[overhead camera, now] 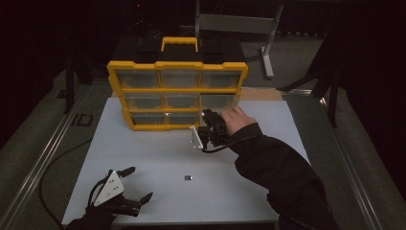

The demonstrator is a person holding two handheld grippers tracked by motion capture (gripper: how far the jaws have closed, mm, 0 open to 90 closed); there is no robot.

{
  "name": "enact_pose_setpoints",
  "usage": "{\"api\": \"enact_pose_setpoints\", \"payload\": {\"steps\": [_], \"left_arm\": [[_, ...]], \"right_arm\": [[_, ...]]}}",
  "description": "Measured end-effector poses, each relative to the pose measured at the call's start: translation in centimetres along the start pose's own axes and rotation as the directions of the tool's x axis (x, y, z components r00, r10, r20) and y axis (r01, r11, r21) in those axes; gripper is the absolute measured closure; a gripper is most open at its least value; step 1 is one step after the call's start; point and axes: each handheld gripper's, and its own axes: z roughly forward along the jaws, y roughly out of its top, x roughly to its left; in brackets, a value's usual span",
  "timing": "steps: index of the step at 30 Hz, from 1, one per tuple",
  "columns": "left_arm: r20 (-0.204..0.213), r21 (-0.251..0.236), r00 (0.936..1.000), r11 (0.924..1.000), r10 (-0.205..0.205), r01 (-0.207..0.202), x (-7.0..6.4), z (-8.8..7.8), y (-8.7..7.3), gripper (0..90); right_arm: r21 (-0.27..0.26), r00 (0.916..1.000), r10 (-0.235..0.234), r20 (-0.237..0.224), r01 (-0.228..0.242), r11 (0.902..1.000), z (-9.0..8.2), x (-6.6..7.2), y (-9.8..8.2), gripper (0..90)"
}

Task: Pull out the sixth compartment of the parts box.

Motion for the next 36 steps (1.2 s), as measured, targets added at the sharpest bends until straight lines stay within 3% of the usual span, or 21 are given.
{"api": "enact_pose_setpoints", "payload": {"steps": [1,9,29,36], "left_arm": [[0.000,0.000,1.0000,1.0000,0.000,0.000,0.00,0.00,0.00,0.0],[0.000,-0.002,1.0000,1.0000,-0.004,0.004,0.00,0.04,-0.02,0.0],[-0.004,0.002,1.0000,1.0000,-0.002,0.002,0.03,0.03,-0.02,0.0],[-0.005,0.002,1.0000,1.0000,-0.002,0.002,0.02,0.01,-0.01,0.0]], "right_arm": [[-0.006,0.9999,-0.016,-0.001,0.016,0.9999,-0.17,0.02,0.02,76.6],[-0.024,0.9999,-0.005,-0.013,0.005,0.9997,-1.04,0.42,0.18,76.2],[-0.031,0.9999,0.014,-0.008,-0.014,0.9994,-0.71,0.48,0.13,74.9],[-0.018,0.9971,0.041,-0.064,-0.042,0.9989,-1.06,-0.42,-0.23,50.1]]}}
